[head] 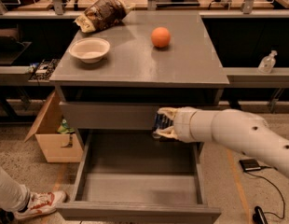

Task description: Pick rxbar blueberry from middle drawer and place on counter

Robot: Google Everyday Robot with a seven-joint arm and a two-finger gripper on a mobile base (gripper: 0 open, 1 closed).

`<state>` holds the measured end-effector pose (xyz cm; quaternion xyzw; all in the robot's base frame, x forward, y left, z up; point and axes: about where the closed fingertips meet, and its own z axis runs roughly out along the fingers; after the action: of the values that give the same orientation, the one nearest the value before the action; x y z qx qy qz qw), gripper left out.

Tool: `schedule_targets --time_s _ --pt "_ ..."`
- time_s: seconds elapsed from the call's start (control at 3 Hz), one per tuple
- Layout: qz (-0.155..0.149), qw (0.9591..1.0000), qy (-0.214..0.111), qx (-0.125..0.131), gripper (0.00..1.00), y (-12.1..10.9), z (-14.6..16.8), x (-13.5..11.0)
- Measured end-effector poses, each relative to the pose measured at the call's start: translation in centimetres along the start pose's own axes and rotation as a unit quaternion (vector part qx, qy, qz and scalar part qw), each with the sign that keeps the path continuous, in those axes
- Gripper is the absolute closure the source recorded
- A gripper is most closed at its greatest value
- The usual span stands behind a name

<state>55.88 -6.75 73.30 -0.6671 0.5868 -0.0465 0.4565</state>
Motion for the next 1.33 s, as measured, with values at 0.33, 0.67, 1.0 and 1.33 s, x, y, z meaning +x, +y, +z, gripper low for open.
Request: schedule_targets --time_s 0.33,0.67,1.0,1.33 --pt "-0.040 0.9988 0.020 0.019 1.00 -3.7 -2.5 -0.9" --pt "-0.069 0.9970 0.029 0.020 1.00 -7.0 -3.9 -1.7" --pt "-0.093 0.9952 0.029 -0.005 1.00 -10.2 -3.9 -1.9" --pt "-0.114 0.9921 0.028 -0.045 1.00 -12.9 -3.2 -2.3"
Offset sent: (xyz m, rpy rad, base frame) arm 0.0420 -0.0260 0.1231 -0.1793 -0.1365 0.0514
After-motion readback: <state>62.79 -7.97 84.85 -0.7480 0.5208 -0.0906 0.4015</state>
